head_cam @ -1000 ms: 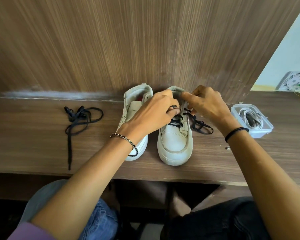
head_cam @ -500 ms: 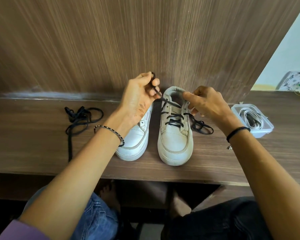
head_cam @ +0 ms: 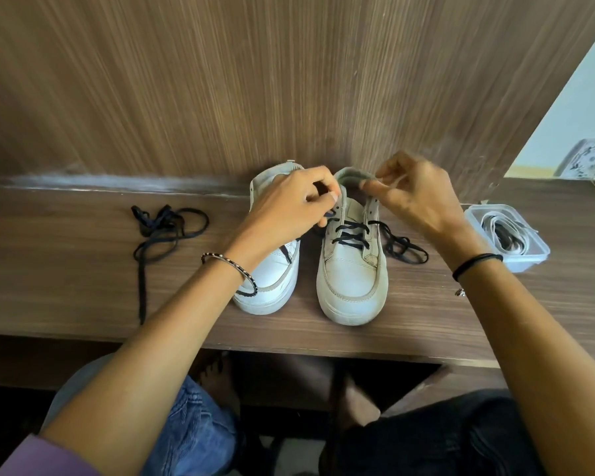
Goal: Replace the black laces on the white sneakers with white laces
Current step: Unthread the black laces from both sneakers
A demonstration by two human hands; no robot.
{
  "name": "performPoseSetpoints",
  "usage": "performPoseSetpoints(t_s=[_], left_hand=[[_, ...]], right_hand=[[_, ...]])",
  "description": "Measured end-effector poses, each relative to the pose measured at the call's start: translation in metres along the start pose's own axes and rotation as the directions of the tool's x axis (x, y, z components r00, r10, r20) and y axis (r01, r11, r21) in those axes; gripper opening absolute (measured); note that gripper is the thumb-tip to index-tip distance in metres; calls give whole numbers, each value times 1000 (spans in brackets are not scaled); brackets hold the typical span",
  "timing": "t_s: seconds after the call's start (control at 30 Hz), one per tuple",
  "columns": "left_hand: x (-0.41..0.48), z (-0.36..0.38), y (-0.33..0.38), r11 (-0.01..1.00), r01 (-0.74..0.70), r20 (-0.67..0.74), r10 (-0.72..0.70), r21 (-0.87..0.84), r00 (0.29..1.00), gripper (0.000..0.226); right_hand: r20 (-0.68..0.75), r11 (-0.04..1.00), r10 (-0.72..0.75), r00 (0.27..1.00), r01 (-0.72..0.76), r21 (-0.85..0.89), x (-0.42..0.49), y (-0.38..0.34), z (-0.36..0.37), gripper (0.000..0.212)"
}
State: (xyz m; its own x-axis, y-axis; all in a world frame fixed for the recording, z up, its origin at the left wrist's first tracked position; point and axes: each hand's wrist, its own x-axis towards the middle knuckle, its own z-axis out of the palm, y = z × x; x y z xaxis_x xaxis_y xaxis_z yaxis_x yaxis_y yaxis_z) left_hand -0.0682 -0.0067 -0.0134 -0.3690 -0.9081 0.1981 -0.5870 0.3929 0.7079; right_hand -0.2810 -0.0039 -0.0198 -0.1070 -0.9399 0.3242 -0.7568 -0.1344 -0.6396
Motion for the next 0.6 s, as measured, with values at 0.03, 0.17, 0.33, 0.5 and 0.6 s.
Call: performPoseSetpoints(t_s=[0.03, 0.17, 0.33, 0.5, 0.6], left_hand=[[0, 1, 1, 1000, -15, -1, 15, 12, 1000, 14], [2, 3, 1, 998, -38, 3, 38, 49, 999, 29], [9, 5, -8, 981, -72, -63, 84, 182, 994, 24], [14, 10, -12, 978, -137, -117, 157, 159, 981, 16], [15, 8, -13, 981, -118, -134, 139, 153, 981, 14]], right_hand=[[-10, 994, -102, 995, 102, -38, 1, -1, -1, 26], [211, 955, -277, 937, 293, -48, -2, -8, -3, 9], [467, 957, -205, 860, 276, -90, -7, -10, 4, 14], [402, 951, -226, 887, 290, -106, -4, -8, 4, 30], [235, 950, -227, 945, 268, -158, -6, -8, 13, 27]])
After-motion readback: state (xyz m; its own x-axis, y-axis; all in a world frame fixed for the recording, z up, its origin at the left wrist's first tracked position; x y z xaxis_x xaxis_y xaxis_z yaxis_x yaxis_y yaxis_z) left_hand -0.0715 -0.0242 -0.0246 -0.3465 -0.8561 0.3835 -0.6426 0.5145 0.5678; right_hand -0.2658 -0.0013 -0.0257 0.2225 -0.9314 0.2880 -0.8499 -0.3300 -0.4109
